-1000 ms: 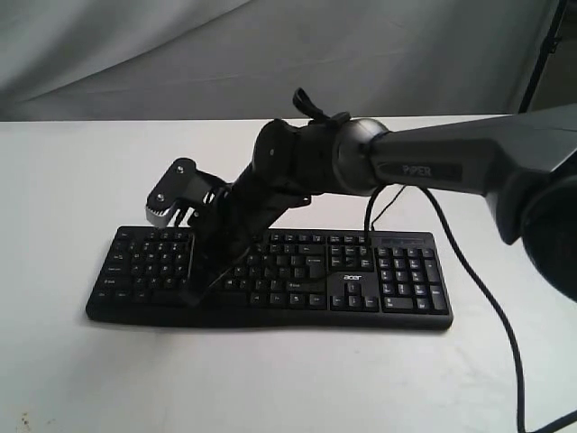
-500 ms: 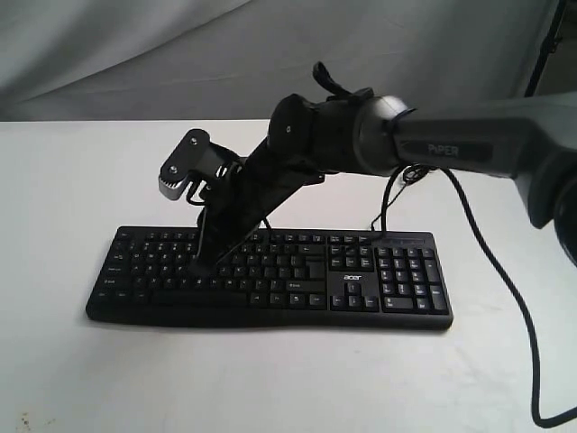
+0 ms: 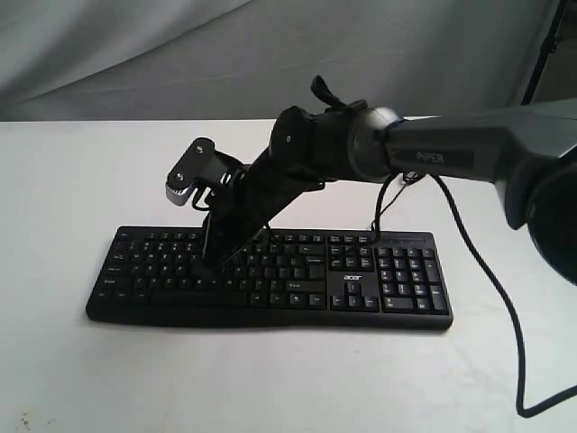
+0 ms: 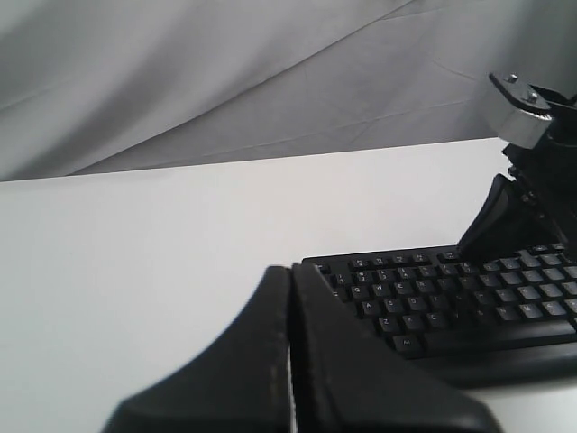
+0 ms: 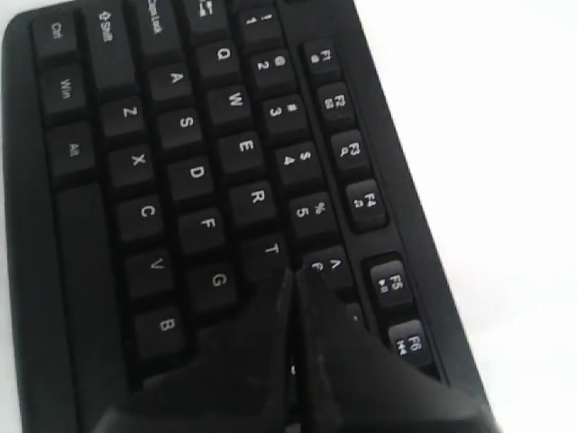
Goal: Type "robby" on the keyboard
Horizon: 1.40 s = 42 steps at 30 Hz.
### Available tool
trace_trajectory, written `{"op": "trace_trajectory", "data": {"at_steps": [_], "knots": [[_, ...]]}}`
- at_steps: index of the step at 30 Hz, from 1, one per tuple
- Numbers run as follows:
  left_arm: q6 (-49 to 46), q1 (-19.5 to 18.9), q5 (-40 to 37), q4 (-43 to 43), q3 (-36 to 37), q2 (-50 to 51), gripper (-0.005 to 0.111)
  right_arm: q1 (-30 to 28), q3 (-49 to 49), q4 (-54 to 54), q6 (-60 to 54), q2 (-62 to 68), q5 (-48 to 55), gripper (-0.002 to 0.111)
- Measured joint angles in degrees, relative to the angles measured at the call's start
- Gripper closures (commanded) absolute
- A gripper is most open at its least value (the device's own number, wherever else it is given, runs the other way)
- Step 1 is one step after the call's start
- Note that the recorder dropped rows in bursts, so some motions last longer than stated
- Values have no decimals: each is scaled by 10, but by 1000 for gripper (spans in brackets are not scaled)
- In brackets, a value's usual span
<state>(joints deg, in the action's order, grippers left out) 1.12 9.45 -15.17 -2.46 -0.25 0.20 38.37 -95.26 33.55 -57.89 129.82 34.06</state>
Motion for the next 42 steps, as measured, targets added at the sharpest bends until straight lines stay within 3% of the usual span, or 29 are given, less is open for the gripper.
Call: {"op": "trace_trajectory", "data": {"at_steps": [7,42], "knots": [[0,0,0,0,0,0,107,-1,-44,0,13,14,43,108],[0,0,0,0,0,0,107,-1,-44,-21,24,26,47,108]]}}
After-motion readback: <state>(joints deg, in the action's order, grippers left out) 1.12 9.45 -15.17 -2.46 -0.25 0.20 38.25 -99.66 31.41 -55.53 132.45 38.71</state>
